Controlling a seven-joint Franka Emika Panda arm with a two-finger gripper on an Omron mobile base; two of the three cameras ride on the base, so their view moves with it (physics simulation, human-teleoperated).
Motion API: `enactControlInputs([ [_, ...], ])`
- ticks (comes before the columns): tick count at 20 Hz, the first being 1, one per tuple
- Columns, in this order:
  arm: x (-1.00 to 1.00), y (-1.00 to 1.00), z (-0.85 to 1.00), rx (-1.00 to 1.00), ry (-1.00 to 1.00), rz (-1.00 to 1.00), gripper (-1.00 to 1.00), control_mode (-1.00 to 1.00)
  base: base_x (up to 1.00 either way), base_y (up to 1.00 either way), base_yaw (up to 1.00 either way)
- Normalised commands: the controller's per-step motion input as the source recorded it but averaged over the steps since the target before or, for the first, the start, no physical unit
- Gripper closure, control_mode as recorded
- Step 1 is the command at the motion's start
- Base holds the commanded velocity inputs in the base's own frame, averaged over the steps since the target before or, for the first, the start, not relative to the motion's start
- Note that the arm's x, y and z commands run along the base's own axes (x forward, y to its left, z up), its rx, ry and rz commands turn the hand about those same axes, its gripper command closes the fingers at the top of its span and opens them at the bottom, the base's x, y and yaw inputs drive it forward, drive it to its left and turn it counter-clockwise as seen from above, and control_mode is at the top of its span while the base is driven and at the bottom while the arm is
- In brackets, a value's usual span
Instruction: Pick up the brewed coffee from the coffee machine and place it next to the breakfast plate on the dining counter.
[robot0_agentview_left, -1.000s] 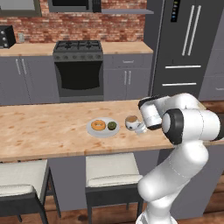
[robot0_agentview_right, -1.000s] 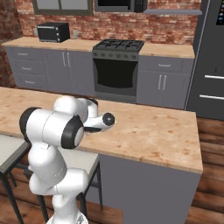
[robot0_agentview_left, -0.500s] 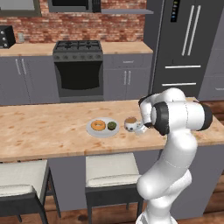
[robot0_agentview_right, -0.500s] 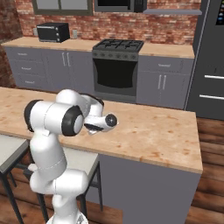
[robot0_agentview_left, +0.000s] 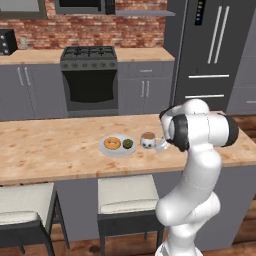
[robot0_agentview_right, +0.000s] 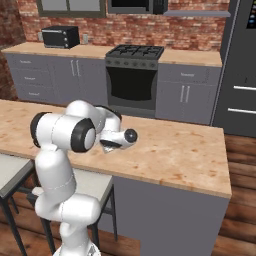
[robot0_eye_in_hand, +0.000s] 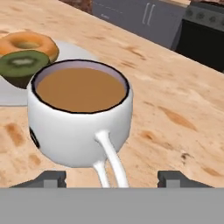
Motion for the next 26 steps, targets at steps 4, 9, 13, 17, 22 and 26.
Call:
enactControlInputs([
  [4,-0.52,0.22,0.06,-0.08,-0.03,0.0,-1.0,-1.0,0.0,0.0,0.0],
  [9,-0.71,0.0,0.7,-0.02,-0.1,0.0,-1.0,-1.0,0.0,0.0,0.0],
  [13,-0.74,-0.32,1.0,0.0,-0.05,-0.03,-1.0,-1.0,0.0,0.0,0.0],
  [17,-0.66,-0.72,1.0,0.0,0.0,-0.08,-1.0,-1.0,0.0,0.0,0.0],
  [22,-0.55,-0.81,1.0,0.0,0.0,-0.03,-1.0,-1.0,0.0,0.0,0.0],
  [26,-0.43,-0.85,1.0,0.0,0.0,0.0,-1.0,-1.0,0.0,0.0,0.0],
])
